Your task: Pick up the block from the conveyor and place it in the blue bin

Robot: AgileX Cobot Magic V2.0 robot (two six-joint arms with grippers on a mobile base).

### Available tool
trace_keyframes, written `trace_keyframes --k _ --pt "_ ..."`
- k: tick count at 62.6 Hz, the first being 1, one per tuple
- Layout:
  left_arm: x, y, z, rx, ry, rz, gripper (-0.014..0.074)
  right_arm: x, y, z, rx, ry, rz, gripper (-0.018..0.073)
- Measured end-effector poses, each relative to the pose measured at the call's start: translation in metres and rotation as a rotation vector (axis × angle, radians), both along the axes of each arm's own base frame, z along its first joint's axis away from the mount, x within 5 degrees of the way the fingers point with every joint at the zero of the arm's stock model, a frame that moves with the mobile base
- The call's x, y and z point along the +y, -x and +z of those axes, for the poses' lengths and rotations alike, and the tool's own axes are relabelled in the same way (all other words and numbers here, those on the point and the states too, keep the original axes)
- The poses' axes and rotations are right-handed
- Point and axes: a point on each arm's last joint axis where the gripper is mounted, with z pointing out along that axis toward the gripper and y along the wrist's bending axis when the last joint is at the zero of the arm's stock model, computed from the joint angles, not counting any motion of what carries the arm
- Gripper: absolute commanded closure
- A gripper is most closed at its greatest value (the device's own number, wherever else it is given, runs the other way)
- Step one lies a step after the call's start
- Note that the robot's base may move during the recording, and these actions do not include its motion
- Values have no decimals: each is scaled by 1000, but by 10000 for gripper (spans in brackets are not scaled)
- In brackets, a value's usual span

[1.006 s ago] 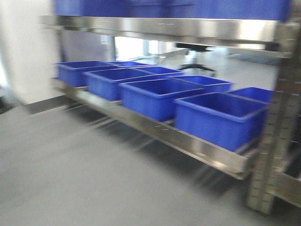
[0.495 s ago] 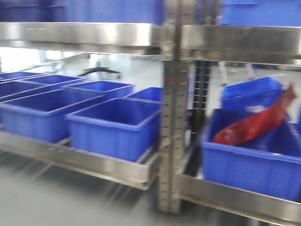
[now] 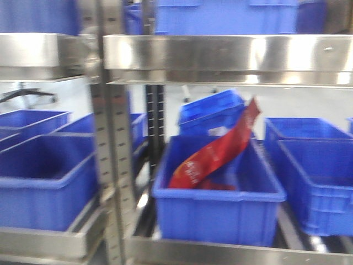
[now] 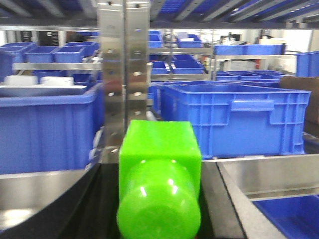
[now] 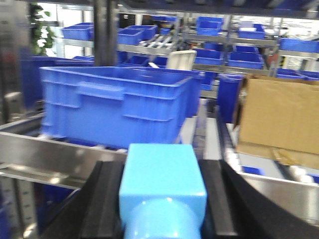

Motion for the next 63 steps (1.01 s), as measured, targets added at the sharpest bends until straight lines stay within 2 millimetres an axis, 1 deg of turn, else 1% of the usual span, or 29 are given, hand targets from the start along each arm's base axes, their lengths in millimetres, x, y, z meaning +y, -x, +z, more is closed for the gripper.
trace_keyframes --k 63 --pt "0 0 0 0 0 0 707 0 0 0 0 1 0 721"
